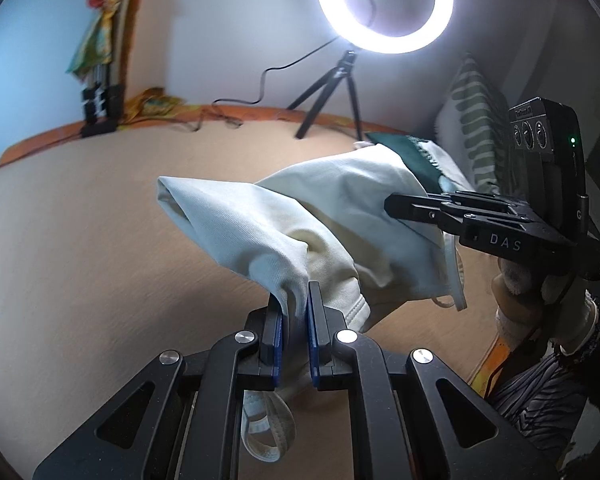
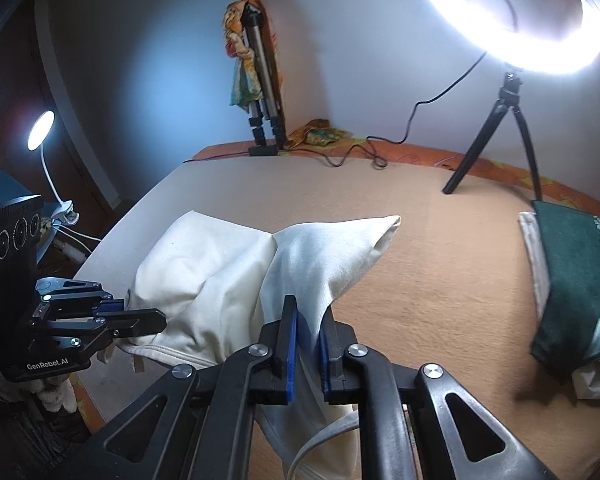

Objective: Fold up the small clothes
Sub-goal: 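Carry the folded tank top with both grippers toward the stack of folded clothes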

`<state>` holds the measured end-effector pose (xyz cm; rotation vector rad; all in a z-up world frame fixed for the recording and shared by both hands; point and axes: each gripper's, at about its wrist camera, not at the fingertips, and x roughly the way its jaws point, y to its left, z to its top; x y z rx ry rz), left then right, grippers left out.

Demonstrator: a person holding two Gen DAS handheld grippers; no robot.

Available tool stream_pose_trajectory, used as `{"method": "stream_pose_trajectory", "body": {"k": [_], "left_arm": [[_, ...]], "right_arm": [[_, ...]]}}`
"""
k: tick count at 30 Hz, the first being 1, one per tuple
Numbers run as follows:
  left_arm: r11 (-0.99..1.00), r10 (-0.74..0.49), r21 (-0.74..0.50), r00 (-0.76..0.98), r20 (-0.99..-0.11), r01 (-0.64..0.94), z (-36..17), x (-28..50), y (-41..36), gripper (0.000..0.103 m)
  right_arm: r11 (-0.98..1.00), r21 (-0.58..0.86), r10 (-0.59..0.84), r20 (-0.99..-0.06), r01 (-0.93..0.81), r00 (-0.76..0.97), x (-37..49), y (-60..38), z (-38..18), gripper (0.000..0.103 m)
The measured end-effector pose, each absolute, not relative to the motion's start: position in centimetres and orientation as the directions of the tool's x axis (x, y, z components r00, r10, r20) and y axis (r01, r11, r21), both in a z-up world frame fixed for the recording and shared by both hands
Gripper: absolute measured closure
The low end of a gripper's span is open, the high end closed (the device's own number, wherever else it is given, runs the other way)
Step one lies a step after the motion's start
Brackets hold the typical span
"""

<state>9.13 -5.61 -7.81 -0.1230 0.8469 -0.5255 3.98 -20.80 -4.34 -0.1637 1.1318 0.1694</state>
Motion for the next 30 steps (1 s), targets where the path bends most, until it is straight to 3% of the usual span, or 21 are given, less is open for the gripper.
{"method": "stream_pose_trajectory", "body": {"k": [30], "left_arm": [[0.728, -0.650, -0.281, 0.498, -0.574, 0.626, -3.9, 17.2, -27.9, 0.095]], "right_arm": [[0.971, -0.236, -0.219, -0.798, 0.042, 0.561, 4.2, -42.7, 8.8, 0.096]]}}
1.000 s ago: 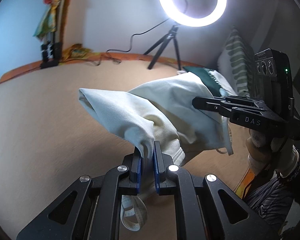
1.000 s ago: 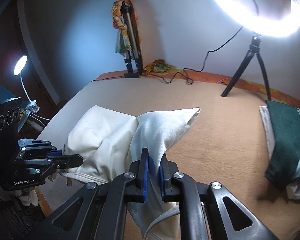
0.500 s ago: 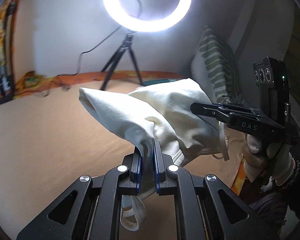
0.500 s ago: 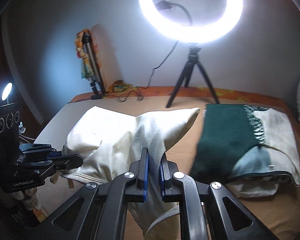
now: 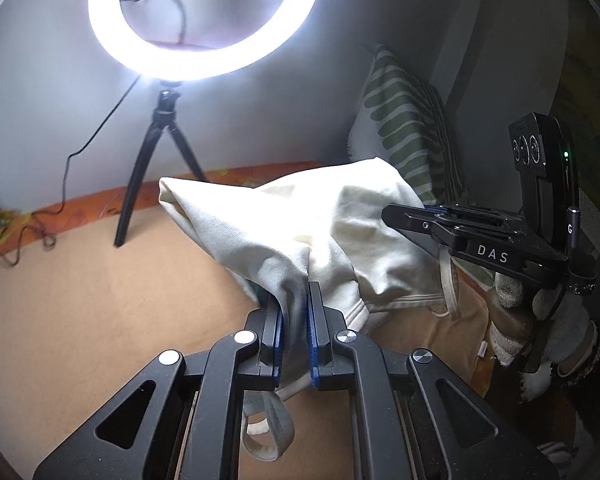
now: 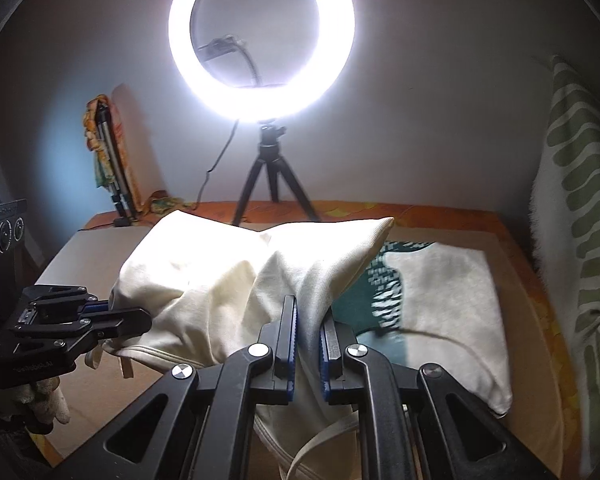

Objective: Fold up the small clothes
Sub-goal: 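Carry the folded tank top with both grippers toward the stack of folded clothes, then lower the tank top onto the clothes stack and open both grippers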

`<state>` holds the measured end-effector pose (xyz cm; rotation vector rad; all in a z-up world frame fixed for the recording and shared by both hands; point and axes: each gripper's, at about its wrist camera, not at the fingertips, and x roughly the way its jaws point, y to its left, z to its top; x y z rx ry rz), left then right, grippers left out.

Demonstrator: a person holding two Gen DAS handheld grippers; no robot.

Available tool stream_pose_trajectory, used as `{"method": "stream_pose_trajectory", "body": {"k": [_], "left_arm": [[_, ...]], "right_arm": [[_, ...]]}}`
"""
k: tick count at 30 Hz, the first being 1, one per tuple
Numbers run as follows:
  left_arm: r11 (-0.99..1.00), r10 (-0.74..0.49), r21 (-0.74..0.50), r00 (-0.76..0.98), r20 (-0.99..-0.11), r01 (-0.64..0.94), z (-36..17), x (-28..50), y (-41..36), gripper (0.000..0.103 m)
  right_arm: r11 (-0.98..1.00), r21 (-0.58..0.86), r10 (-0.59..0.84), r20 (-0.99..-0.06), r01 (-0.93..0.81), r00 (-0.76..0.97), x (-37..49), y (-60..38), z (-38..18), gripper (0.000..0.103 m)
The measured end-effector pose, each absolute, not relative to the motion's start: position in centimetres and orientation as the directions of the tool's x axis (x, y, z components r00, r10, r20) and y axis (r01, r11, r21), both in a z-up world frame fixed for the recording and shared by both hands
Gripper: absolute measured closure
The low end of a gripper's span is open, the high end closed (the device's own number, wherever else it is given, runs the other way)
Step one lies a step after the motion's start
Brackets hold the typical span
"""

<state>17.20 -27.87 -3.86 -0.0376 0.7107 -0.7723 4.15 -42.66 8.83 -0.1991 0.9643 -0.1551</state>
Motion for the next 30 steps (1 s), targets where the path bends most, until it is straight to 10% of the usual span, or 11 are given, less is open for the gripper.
{"method": "stream_pose_trajectory", "body": {"k": [19, 30], "left_arm": [[0.749, -0.604, -0.265, 0.462, -0.650, 0.607, -8.1, 22.6, -36.0, 0.095], [0.800, -0.551, -0.313, 0.419, -0.722, 0.513, -10.0, 23.1, -33.8, 0.072]], "right_arm": [[0.965, -0.242, -0.258, -0.827, 0.098, 0.500, 8.5, -55.4, 7.2, 0.096], [0.909, -0.346, -0.412, -0.828, 0.232, 0.380, 9.1, -59.8, 4.3, 0.089]]}}
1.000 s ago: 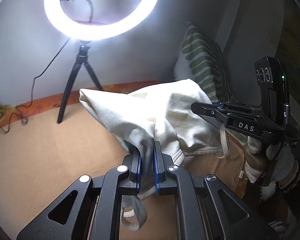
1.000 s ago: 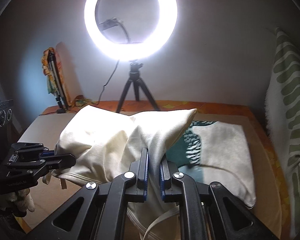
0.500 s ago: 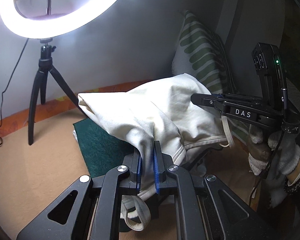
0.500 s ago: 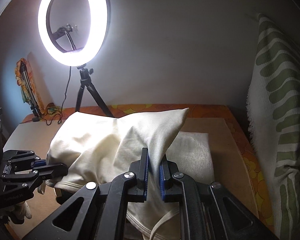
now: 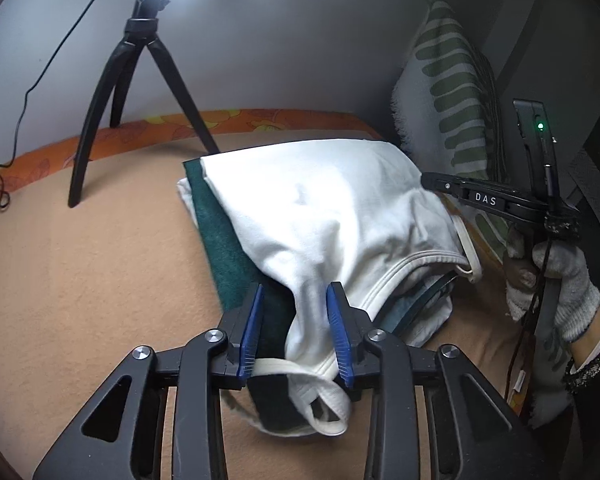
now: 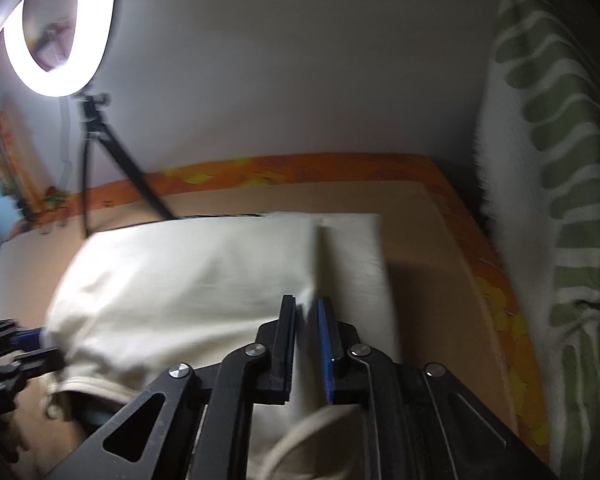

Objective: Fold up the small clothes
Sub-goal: 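Lower the tank top onto the clothes stack and open both grippers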

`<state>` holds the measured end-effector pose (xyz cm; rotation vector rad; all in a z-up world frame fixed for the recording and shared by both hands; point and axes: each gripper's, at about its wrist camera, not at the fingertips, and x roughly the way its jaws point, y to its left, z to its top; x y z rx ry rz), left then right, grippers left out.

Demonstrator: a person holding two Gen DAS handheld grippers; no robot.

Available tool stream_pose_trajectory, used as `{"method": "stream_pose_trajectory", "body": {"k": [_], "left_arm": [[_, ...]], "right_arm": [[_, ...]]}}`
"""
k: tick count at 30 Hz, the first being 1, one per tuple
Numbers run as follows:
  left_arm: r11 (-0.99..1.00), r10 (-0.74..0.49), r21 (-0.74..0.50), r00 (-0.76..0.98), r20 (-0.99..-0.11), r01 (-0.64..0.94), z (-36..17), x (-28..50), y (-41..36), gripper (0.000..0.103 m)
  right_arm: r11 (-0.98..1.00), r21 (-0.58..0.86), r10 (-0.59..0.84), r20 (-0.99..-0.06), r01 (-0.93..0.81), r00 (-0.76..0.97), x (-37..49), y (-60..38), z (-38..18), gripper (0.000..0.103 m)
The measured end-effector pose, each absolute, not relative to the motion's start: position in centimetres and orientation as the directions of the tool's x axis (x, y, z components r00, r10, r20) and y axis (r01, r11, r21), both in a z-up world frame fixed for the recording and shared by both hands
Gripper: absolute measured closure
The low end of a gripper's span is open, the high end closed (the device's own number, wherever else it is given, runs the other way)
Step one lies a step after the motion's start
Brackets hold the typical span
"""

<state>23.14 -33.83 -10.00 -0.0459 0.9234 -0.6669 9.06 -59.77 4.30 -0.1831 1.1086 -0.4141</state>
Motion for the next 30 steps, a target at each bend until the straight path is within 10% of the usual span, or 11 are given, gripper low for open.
{"method": "stream_pose_trajectory", "body": {"k": [13, 17, 30], "left_arm": [[0.826, -0.521, -0.292, 0.458, -0.720, 0.482, -8.4, 20.9, -30.9, 0.072], [0.831, -0.509, -0.253, 0.497, -0.703, 0.495, -6.9, 19.3, -30.3, 0.045], [0.822, -0.521, -0.177, 0.591, -0.616, 0.541, -2.4, 13.2, -27.3, 0.033]], "right_arm": [[0.875, -0.400, -0.481, -0.774, 0.272, 0.411, 7.4, -57.6, 7.3, 0.060], [0.876, -0.400, -0.482, -0.758, 0.270, 0.440, 6.6, -55.5, 8.3, 0.044], [0.850, -0.443, -0.526, -0.681, 0.286, 0.509, 2.7, -47.1, 10.6, 0.015]]}}
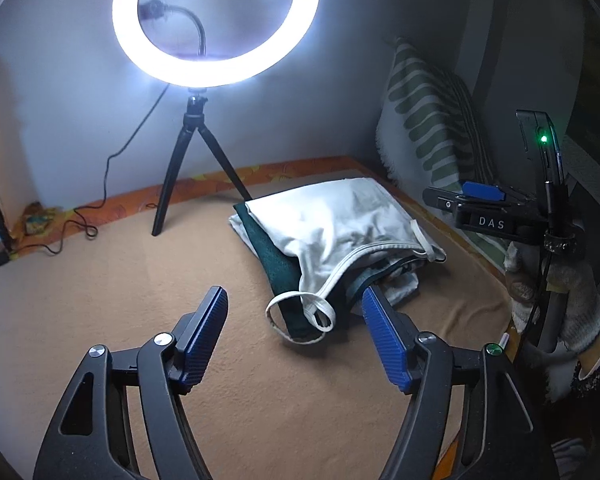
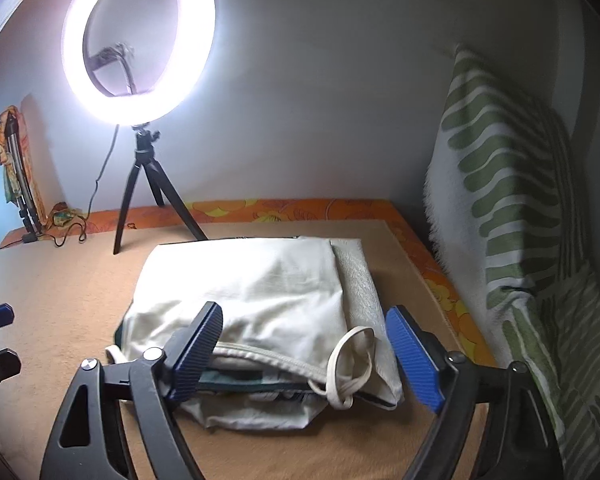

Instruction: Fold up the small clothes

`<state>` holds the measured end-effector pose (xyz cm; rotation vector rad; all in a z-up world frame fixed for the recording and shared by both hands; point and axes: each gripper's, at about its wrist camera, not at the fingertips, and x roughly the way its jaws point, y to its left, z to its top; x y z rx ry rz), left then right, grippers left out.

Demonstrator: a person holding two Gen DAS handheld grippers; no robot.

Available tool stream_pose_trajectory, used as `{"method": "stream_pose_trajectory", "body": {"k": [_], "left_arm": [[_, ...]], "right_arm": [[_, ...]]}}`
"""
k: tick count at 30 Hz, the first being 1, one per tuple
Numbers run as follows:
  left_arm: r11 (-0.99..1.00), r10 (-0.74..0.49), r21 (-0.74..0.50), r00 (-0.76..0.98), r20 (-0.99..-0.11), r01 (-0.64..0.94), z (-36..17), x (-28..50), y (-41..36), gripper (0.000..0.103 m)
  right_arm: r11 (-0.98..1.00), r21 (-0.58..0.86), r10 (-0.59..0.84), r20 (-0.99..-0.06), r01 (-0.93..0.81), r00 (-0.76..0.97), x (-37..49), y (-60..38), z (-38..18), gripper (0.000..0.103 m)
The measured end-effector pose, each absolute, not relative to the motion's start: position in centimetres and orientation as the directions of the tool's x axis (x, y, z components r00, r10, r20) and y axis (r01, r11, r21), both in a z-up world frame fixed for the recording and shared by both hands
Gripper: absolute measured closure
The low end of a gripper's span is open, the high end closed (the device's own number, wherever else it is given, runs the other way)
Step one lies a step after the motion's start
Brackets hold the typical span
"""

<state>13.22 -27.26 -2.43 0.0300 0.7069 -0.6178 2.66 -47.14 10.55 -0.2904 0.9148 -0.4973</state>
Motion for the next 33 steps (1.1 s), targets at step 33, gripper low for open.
{"method": "stream_pose_trajectory", "body": {"k": [33], "left_arm": [[0.858, -0.439, -0.044, 0.686, -0.581, 0.512, -1.3, 4.1, -20.3, 0.001]], "right_arm": [[0.852, -0.418, -0.520, -0.608, 0.315, 0.600, -5.1, -36.9, 8.7, 0.000]]}}
